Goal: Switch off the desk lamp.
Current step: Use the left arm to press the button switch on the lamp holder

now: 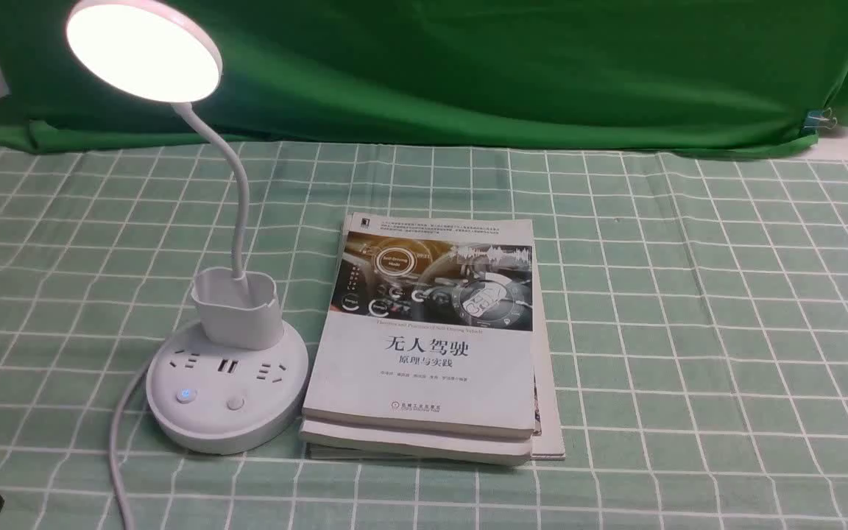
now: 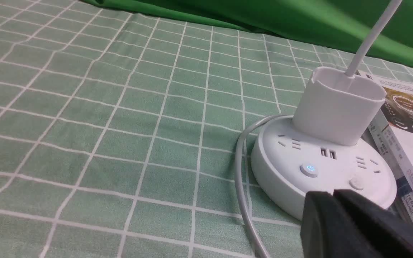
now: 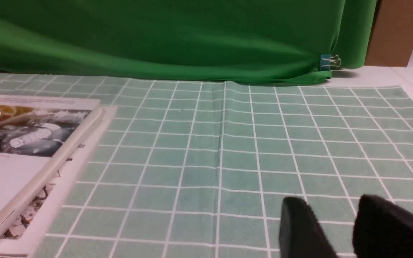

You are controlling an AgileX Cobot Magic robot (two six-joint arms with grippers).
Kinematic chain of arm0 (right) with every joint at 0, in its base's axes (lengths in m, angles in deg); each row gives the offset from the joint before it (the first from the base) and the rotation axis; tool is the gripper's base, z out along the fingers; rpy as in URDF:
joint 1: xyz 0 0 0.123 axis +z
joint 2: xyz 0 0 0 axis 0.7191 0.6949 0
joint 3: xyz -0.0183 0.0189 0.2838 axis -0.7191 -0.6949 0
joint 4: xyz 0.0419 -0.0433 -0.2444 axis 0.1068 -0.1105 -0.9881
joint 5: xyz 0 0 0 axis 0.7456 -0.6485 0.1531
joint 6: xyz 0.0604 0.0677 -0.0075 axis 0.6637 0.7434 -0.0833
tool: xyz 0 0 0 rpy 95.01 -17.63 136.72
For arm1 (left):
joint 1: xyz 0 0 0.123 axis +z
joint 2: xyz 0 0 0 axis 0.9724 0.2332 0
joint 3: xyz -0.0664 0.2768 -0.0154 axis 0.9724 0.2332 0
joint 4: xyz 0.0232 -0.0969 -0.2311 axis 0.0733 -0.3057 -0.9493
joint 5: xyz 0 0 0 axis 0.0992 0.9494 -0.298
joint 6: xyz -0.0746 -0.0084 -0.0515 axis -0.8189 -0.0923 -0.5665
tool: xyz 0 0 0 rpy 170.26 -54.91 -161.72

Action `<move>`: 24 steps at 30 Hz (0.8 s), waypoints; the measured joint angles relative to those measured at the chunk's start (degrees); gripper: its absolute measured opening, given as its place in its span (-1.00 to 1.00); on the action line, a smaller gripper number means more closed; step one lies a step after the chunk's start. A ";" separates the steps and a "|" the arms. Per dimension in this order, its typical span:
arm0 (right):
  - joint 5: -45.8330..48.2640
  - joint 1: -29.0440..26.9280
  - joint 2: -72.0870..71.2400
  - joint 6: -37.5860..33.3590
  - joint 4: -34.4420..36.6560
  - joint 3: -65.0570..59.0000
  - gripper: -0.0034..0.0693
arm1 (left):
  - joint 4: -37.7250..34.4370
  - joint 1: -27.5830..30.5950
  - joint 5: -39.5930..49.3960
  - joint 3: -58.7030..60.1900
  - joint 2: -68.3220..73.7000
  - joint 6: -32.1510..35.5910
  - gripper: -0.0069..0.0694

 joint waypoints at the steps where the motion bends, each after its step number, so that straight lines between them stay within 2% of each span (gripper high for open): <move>1: 0.00 0.00 0.00 0.00 0.00 0.00 -0.24 | 0.00 0.00 0.00 0.00 0.00 0.00 -0.76; 21: 0.00 0.00 0.00 0.00 0.00 0.00 -0.24 | 0.00 0.00 -0.06 0.00 0.00 0.00 -0.76; 24: 0.00 0.00 0.00 0.00 0.00 0.00 -0.24 | -1.99 0.00 -1.34 0.00 0.00 -0.34 -0.76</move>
